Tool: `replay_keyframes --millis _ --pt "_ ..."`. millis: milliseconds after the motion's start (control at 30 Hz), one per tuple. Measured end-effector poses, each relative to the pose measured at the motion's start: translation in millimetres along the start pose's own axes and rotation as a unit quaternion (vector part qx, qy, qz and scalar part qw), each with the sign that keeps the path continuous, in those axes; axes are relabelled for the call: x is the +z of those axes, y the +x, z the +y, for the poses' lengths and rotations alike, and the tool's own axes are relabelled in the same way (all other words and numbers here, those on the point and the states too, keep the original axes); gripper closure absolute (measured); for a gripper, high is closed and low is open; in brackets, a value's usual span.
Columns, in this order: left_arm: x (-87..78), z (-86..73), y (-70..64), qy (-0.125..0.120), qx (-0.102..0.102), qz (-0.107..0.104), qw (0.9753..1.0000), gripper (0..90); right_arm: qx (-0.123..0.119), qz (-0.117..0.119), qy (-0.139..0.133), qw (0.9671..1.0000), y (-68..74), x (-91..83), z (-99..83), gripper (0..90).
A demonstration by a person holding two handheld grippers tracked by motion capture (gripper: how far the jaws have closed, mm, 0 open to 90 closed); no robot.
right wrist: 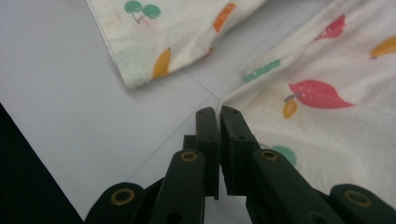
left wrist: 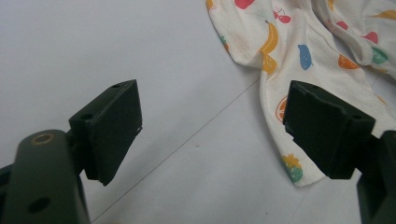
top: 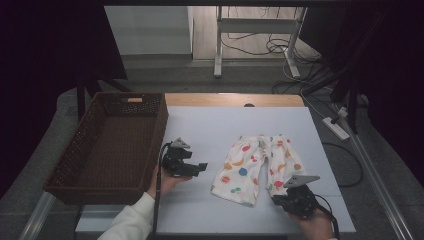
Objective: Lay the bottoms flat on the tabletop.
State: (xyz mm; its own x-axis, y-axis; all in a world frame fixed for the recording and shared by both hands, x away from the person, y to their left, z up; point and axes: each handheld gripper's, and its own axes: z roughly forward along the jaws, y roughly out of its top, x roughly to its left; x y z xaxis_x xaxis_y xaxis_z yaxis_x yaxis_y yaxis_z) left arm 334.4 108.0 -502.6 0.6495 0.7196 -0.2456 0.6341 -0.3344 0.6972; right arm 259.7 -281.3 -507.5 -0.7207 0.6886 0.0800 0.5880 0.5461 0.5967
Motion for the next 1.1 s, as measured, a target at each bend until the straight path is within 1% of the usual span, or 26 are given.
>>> replay_keyframes --millis 33,67,100,133,167,233,300,367,467,567,700,767,867,1033,1100 --pt "-0.1 0.0 0.0 0.0 0.0 0.0 1.0 18.6 -0.003 0.0 -0.005 1.0 1.1 0.4 0.7 84.9" --pt "-0.2 0.0 0.0 0.0 0.0 0.0 1.0 18.6 -0.004 0.001 -0.008 1.0 1.2 -0.3 1.4 82.0" --pt "-0.3 0.0 0.1 0.0 0.001 0.0 1.0 18.7 -0.002 0.0 -0.016 0.9999 0.5 -2.4 1.5 76.5" --pt "-0.4 0.0 0.2 0.0 0.001 0.0 1.0 18.6 0.0 -0.001 -0.026 0.9997 -1.0 -5.7 1.2 69.0" --pt "-0.3 -0.1 0.1 0.0 0.001 0.0 1.0 18.7 0.004 -0.007 -0.035 0.9994 -3.4 -10.5 0.6 63.9" --pt "0.0 -0.1 -0.1 0.0 0.0 0.0 1.0 18.6 0.02 -0.028 -0.059 0.9977 -10.9 -22.5 -2.0 60.0" --pt "0.2 0.1 -0.5 0.001 0.001 0.0 1.0 18.7 0.039 -0.052 -0.075 0.995 -21.8 -34.9 -5.6 57.4" --pt "0.5 0.3 -1.0 0.0 0.001 0.0 1.0 18.7 0.055 -0.076 -0.086 0.9919 -33.4 -43.9 -9.9 56.2" --pt "1.1 0.5 -1.4 0.001 0.002 -0.001 1.0 18.6 0.081 -0.108 -0.09 0.9868 -49.5 -50.0 -16.9 55.5" --pt "1.3 0.5 -1.3 0.001 0.002 -0.001 1.0 18.6 0.103 -0.121 -0.088 0.9833 -62.7 -49.8 -22.9 55.7" --pt "1.1 0.2 -0.6 0.001 0.001 0.0 1.0 18.6 0.121 -0.129 -0.081 0.9808 -74.0 -44.8 -28.0 56.7" --pt "1.2 0.1 -0.7 0.002 0.001 0.0 1.0 18.6 0.135 -0.128 -0.081 0.9792 -78.7 -41.5 -29.6 57.0" --pt "1.3 0.1 -0.8 0.002 0.001 0.0 1.0 18.6 0.137 -0.125 -0.07 0.9803 -81.9 -35.0 -29.3 56.8" --pt "1.6 0.0 -0.8 0.002 0.001 0.0 1.0 18.6 0.115 -0.127 -0.053 0.9838 -83.1 -26.0 -24.6 56.0" --pt "1.6 0.1 -1.1 0.003 0.002 0.0 1.0 18.6 0.114 -0.124 -0.047 0.9847 -84.4 -22.9 -23.0 57.1"
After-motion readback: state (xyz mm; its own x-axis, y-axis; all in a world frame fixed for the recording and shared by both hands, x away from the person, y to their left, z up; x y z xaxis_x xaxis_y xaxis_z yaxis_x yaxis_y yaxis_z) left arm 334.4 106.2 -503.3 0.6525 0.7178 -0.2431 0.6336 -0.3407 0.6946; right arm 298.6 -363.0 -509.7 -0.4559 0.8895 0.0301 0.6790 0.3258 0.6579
